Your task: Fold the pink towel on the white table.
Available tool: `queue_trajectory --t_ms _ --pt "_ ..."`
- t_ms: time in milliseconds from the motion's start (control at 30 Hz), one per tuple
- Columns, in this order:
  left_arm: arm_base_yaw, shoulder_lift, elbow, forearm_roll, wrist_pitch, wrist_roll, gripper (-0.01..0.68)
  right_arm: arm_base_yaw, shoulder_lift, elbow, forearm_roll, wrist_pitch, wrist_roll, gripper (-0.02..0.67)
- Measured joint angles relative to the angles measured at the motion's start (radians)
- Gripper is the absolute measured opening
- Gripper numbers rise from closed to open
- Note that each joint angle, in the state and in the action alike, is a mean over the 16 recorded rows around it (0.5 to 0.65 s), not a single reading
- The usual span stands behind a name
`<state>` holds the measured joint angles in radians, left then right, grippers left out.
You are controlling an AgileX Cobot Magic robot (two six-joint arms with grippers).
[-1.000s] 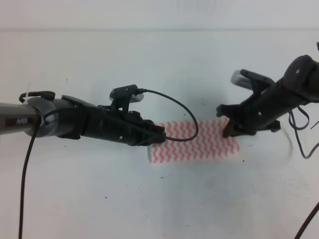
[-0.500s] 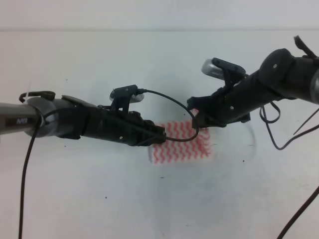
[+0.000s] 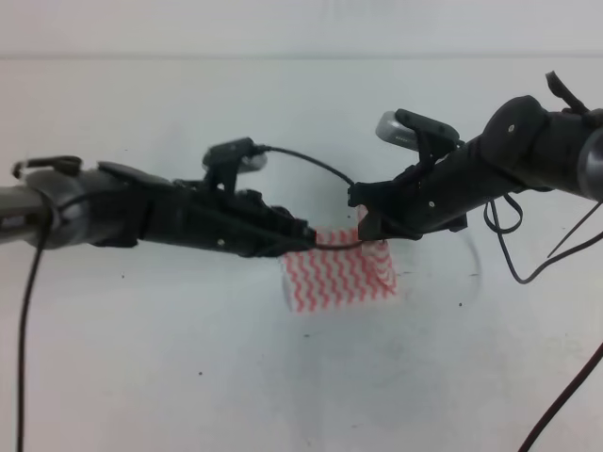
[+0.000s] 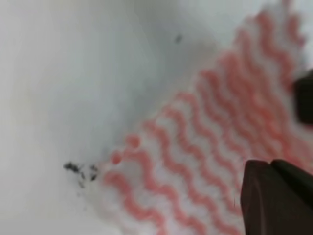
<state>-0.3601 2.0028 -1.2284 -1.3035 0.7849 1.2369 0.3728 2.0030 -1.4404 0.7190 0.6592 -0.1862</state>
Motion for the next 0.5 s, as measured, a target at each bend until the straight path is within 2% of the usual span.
queue_trajectory --t_ms 300,500 --pt "0.034 -0.017 0.001 0.064 0.076 -0.031 -0.006 0.000 0.002 -0.003 -0.003 0.005 0.000 -0.014" --pt "0.038 0.012 0.001 0.082 0.075 -0.038 -0.006 0.000 0.003 -0.005 -0.004 0.008 0.000 -0.014"
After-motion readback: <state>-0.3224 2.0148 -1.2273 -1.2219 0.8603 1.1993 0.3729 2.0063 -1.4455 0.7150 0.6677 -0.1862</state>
